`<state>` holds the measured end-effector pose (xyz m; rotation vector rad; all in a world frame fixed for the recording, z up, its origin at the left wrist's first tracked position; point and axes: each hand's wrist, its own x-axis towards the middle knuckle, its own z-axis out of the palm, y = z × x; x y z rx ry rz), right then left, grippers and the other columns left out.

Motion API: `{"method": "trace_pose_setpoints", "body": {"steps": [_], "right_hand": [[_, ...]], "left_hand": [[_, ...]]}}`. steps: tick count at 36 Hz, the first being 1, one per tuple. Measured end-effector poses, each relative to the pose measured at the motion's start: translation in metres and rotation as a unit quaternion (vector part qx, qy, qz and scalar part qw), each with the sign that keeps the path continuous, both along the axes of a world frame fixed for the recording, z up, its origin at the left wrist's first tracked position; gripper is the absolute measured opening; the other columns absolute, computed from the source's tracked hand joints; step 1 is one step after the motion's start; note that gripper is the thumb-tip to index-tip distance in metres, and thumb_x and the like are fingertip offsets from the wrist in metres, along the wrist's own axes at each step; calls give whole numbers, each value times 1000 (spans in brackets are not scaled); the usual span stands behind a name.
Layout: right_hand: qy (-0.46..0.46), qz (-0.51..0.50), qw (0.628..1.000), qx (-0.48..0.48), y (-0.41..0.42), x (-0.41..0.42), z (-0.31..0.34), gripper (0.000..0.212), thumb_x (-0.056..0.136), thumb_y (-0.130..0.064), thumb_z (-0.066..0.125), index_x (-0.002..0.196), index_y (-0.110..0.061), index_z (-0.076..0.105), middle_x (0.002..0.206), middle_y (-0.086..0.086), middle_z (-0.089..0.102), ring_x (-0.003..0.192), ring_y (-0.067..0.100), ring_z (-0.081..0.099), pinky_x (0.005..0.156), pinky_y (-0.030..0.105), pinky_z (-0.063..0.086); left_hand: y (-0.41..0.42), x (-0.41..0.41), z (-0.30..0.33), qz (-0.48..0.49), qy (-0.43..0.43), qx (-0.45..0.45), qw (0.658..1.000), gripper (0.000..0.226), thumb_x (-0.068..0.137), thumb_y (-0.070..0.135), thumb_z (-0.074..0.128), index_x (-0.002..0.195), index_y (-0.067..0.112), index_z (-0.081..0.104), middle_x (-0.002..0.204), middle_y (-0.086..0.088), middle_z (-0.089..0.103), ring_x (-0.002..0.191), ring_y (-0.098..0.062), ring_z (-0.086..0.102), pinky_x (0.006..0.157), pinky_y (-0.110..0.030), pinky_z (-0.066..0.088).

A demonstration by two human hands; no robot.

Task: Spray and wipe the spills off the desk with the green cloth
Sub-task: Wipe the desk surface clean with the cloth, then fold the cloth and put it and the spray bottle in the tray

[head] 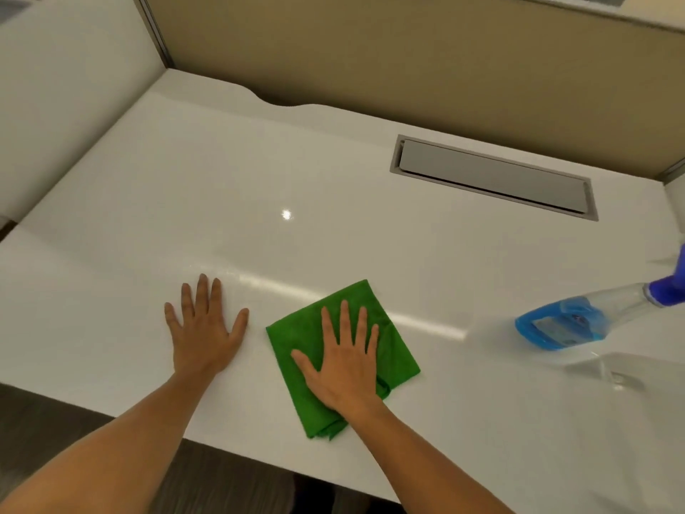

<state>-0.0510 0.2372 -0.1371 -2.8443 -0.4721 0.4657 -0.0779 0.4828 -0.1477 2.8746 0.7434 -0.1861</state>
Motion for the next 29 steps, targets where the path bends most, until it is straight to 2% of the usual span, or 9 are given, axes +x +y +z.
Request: {"method": "trace_pose_setpoints", "body": {"steps": [7,10,12,15,18,21,25,27,29], "right_hand": [[17,-68,997,-28,-67,15,21,95,88,-84,10,163,-26,13,173,6,6,157,38,5,125,60,4],[5,-85,996,-31,-92,26,33,81,94,-75,26,157,-24,33,165,7,32,148,37,31,118,54,27],[-8,-83,996,-18,-103,36,41,64,96,-62,41,145,-22,51,149,5,54,130,33,49,104,47,42],[37,-134,989,42,-107,53,52,49,96,-45,55,137,-18,60,131,5,67,119,29,57,97,43,50],[103,-175,976,74,-107,68,61,50,92,-40,64,132,-10,62,121,9,72,114,29,65,96,43,55],[139,-197,967,89,-105,76,64,50,87,-38,71,119,0,67,117,16,73,106,32,69,91,45,57],[156,-206,961,95,-105,78,63,51,83,-36,75,120,0,67,119,15,73,107,31,69,93,46,58],[165,-207,958,107,-107,77,59,53,84,-33,76,125,-3,63,125,13,70,111,30,67,94,43,56],[177,-211,953,125,-109,75,56,57,85,-31,77,132,-8,56,130,10,65,114,28,62,93,39,53]], "left_hand": [[-1,1,3,-2,20,-9,1000,85,92,68,9,160,18,0,169,-5,-6,155,-31,-8,122,-58,-4],[3,4,6,-4,42,-20,999,81,97,65,19,160,18,1,169,-4,-7,155,-31,-9,123,-60,-2],[2,6,11,-1,52,-25,998,79,98,63,25,160,17,7,169,-6,-2,155,-33,-6,122,-60,-1],[-16,2,24,5,11,-24,1000,72,97,59,42,150,10,36,161,-15,30,147,-40,25,117,-58,21],[-50,-9,33,-4,-31,-30,999,57,93,50,56,128,6,60,129,-17,58,114,-37,55,92,-47,46],[-86,-19,37,21,-44,-116,992,47,94,49,57,118,10,64,112,-9,65,100,-26,60,79,-37,49],[-123,-22,47,121,-56,-258,957,41,88,56,63,95,16,61,83,3,65,75,-15,61,60,-30,46],[-134,-18,51,164,-59,-326,929,39,85,52,70,94,15,60,83,1,65,77,-18,63,61,-31,50],[-140,-13,54,197,-54,-382,901,40,85,39,75,106,10,59,95,-5,67,87,-23,66,71,-35,54]]}}
